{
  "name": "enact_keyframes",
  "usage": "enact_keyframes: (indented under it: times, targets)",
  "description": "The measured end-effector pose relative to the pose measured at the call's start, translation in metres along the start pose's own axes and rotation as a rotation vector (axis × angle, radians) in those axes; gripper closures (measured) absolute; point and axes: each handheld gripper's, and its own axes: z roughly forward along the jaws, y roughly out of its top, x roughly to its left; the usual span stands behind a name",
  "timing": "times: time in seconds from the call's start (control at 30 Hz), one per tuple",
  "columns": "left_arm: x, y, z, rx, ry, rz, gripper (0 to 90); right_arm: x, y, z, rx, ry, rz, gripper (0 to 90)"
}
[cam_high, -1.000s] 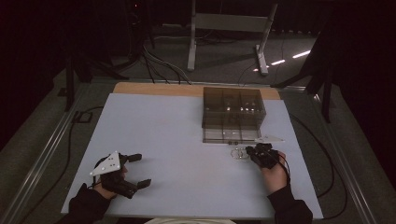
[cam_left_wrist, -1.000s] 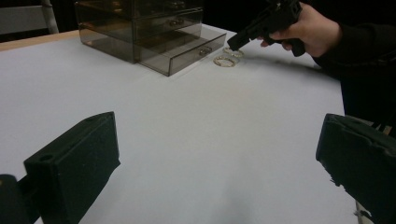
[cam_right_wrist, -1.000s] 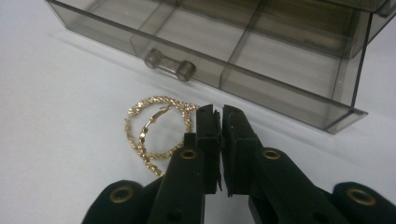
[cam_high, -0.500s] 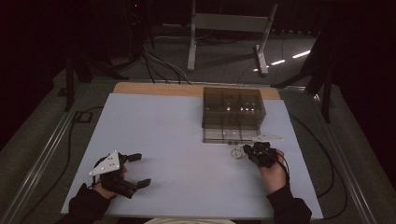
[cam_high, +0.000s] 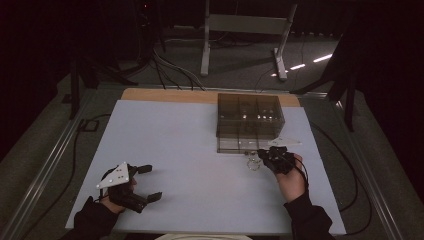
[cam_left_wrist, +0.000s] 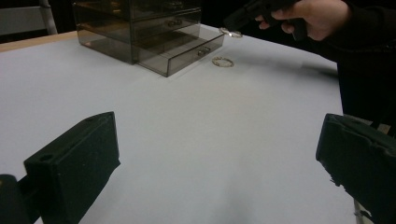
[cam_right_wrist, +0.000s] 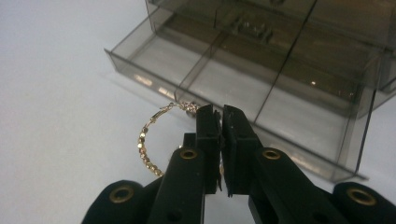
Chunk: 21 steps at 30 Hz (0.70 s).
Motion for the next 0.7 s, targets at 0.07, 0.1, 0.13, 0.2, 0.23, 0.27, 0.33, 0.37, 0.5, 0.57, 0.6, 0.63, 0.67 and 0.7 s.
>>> enact_keyframes:
  times: [0.07,0.1,0.13,0.2,0.23,0.27,0.33,0.37,0.5,0.57,0.6,0.63,0.67,0.7]
  targets:
    - [0.0,0.0,0.0,0.0,0.0,-0.002,0.4,0.001,0.007,0.0,-0.004,0.003,-0.007,86.7]
    - [0.0,0.0,0.0,0.0,-0.001,0.0,0.4,0.002,0.009,0.001,-0.007,0.004,-0.012,86.7]
    - [0.0,0.0,0.0,0.0,-0.001,0.0,0.4,0.003,0.012,0.001,-0.008,0.003,-0.015,86.7]
    - [0.0,0.0,0.0,-0.003,0.0,-0.002,0.4,0.004,0.016,0.002,-0.01,0.005,-0.021,86.7]
    - [0.0,0.0,0.0,-0.002,0.0,-0.003,0.4,0.004,0.018,0.002,-0.013,0.008,-0.022,86.7]
    - [0.0,0.0,0.0,-0.002,0.0,-0.003,0.4,0.005,0.019,0.003,-0.015,0.01,-0.023,86.7]
    - [0.0,0.0,0.0,-0.001,-0.001,-0.001,0.4,0.006,0.023,0.004,-0.016,0.009,-0.024,86.7]
    - [0.0,0.0,0.0,-0.003,-0.001,-0.002,0.4,0.006,0.025,0.005,-0.018,0.012,-0.025,86.7]
    - [0.0,0.0,0.0,0.001,-0.003,0.003,0.4,0.006,0.031,0.008,-0.022,0.017,-0.023,86.7]
    - [0.0,0.0,0.0,0.0,-0.004,-0.001,0.4,0.007,0.035,0.009,-0.024,0.018,-0.025,86.7]
    - [0.0,0.0,0.0,0.0,-0.004,-0.001,0.4,0.007,0.037,0.01,-0.025,0.018,-0.028,86.7]
    - [0.0,0.0,0.0,0.002,-0.005,0.001,0.4,0.007,0.039,0.011,-0.026,0.019,-0.031,86.7]
    - [0.0,0.0,0.0,0.002,-0.005,0.001,0.4,0.008,0.041,0.012,-0.027,0.019,-0.03,86.6]
    - [0.0,0.0,0.0,0.001,-0.005,0.0,0.4,0.009,0.044,0.013,-0.027,0.018,-0.035,86.7]
